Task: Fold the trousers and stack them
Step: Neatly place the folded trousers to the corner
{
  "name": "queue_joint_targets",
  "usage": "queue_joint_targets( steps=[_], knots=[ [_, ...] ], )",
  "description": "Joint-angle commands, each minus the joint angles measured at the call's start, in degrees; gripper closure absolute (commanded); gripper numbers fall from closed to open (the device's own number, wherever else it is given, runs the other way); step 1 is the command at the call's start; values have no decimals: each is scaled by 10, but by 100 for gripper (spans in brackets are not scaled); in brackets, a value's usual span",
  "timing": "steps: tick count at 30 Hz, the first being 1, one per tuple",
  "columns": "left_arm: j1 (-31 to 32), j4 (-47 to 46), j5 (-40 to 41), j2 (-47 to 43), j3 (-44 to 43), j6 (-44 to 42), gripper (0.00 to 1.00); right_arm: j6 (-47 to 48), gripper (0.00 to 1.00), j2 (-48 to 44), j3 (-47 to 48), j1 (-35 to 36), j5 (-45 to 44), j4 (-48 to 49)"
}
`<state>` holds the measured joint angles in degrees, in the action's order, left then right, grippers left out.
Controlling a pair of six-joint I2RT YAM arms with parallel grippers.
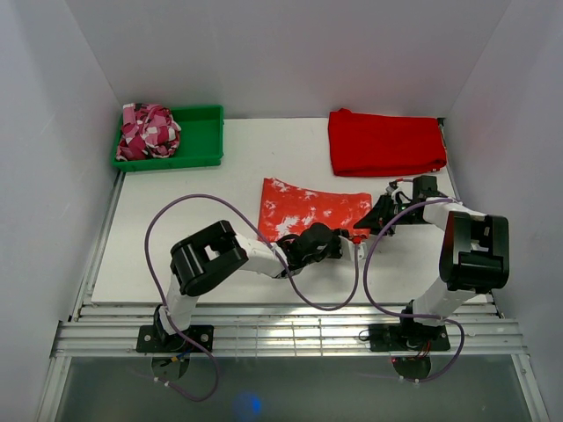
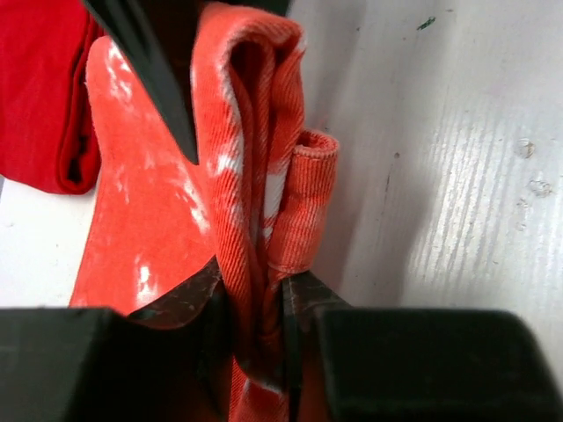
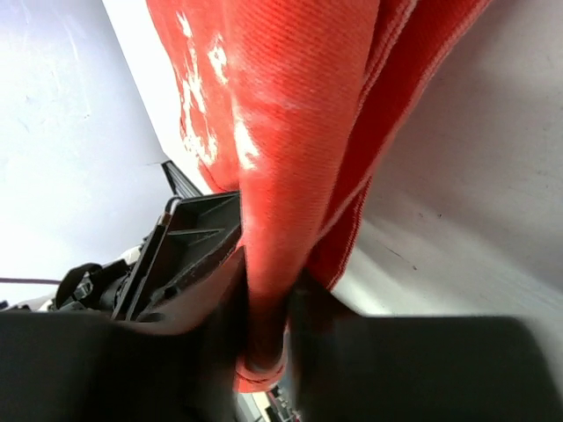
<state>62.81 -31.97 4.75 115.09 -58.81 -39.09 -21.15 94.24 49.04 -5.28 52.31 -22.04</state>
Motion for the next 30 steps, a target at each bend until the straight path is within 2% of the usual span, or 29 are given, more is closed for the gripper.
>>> queue_joint_targets(
  steps=[1,2,3,4,5,11,17,21,24,25,26,30],
  knots=[
    [-6,-24,19,-21,5,12,75,9,64,2,35,0,25,-30],
    [-6,-23,8,-26,5,19,79,15,53,-1,42,-2,7,-37],
    [-6,-21,5,-28,5,36,84,21,20,-5,52,-4,2,-44],
    [-6,-18,4,-31,2,44,97,23,2,-9,55,-7,-5,-57],
    [-6,-14,5,-33,-1,52,100,32,9,-12,57,-9,-14,-63],
    [-10,10,10,-29,-30,80,100,44,10,-50,44,-27,-72,-92],
    [-17,43,17,-11,-78,118,100,-35,10,-87,-39,-31,-65,-45],
    [-19,47,12,-7,-99,126,100,-105,10,-83,-76,-31,-48,39],
    [-19,49,9,-6,-101,126,100,-215,10,-85,-125,-31,-37,188],
    [-19,50,8,-6,-102,126,100,-241,10,-88,-138,-31,-43,271],
    [-20,52,8,-6,-101,125,100,-282,10,-90,-149,-31,-52,306],
    [-22,58,7,-8,-103,129,100,-340,10,-105,-181,-28,-75,391]
  ],
)
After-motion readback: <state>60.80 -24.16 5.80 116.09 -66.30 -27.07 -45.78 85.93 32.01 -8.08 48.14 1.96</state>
